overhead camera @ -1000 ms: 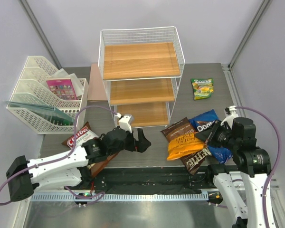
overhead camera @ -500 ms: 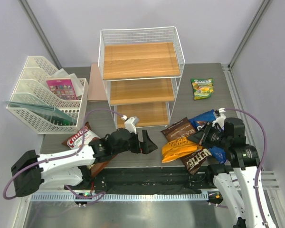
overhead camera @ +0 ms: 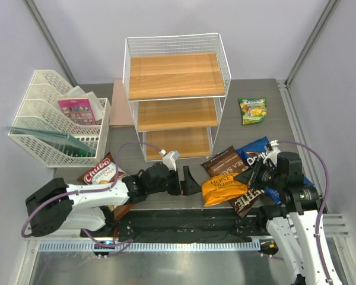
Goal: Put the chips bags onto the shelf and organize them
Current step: Pick up the potato chip from the center of the board.
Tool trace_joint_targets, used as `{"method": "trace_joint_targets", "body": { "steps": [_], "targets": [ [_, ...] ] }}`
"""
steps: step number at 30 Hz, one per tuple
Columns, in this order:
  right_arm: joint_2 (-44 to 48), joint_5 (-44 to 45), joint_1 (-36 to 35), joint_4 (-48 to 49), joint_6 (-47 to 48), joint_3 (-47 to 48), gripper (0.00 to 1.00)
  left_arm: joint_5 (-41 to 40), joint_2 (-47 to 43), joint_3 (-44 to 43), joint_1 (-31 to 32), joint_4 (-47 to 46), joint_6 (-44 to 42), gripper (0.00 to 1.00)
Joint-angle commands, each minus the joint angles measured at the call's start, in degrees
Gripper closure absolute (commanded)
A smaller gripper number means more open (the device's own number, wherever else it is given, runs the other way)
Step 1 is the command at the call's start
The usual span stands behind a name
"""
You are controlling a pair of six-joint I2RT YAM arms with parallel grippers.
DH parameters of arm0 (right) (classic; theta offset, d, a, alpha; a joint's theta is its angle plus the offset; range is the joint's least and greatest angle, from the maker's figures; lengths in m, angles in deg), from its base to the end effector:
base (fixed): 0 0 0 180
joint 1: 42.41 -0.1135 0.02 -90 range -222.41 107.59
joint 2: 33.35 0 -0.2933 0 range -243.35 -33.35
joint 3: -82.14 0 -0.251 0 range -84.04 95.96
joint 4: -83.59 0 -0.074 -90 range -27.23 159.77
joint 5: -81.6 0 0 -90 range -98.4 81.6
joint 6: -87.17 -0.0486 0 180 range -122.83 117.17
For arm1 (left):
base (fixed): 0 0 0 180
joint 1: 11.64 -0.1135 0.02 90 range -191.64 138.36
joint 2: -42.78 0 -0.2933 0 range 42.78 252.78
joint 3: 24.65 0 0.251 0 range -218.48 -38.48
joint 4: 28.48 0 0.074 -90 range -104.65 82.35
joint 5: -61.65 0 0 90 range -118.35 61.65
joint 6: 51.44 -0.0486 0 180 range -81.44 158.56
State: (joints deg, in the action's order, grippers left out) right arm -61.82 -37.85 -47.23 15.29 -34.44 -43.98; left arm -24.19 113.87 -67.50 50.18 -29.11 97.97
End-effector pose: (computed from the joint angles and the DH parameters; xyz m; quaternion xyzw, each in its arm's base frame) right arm 0.0718 0.0300 0.2819 0.1066 0.8860 0.3421 0.2943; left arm 0.1171 -0.2261 0.2154 0.0368 0.8543 -0.4663 0.2269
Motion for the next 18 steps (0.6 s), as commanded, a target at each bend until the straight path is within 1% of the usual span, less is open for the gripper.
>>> {"method": "trace_joint_targets", "body": {
  "steps": [1,4,6,7,10,12,14,17,18],
  "targets": [
    [2.62,0.62,-0.63,-2.56,0.94,-1.38,0.99,0.93,-2.79,1.59,0.4,-6.63,4.03,0.0],
    [4.03,0.71,-0.63,-3.18,0.68,-2.61,0.99,0.67,-4.02,1.94,0.32,-5.68,5.97,0.0],
    [4.56,0.8,-0.54,-3.62,0.68,-2.88,0.99,-0.82,-4.9,0.54,0.32,-1.74,6.5,0.0],
    [4.65,0.89,-0.63,-3.7,0.77,-2.88,0.99,-1.43,-6.21,0.1,0.32,2.03,6.85,0.0],
    [4.74,0.97,-0.54,-3.88,0.77,-2.79,0.99,-3.37,-9.38,0.27,0.32,3.21,8.34,0.0],
    [4.65,0.63,-0.46,-3.53,0.77,-2.88,0.99,-3.29,-9.74,-0.25,0.32,3.65,8.7,0.0],
    [4.56,0.62,-0.63,-3.01,0.5,-3.14,0.99,-0.76,-7.47,-2.18,0.32,4.26,8.7,0.0],
    [4.56,0.54,-0.54,-2.83,0.33,-3.31,0.99,2.59,-1.76,-2.8,1.19,-1.08,10.98,0.0],
    [4.65,0.62,-0.54,-2.83,0.33,-3.31,0.99,2.78,-0.09,-2.89,1.72,-4.14,11.5,0.0]
  ]
}}
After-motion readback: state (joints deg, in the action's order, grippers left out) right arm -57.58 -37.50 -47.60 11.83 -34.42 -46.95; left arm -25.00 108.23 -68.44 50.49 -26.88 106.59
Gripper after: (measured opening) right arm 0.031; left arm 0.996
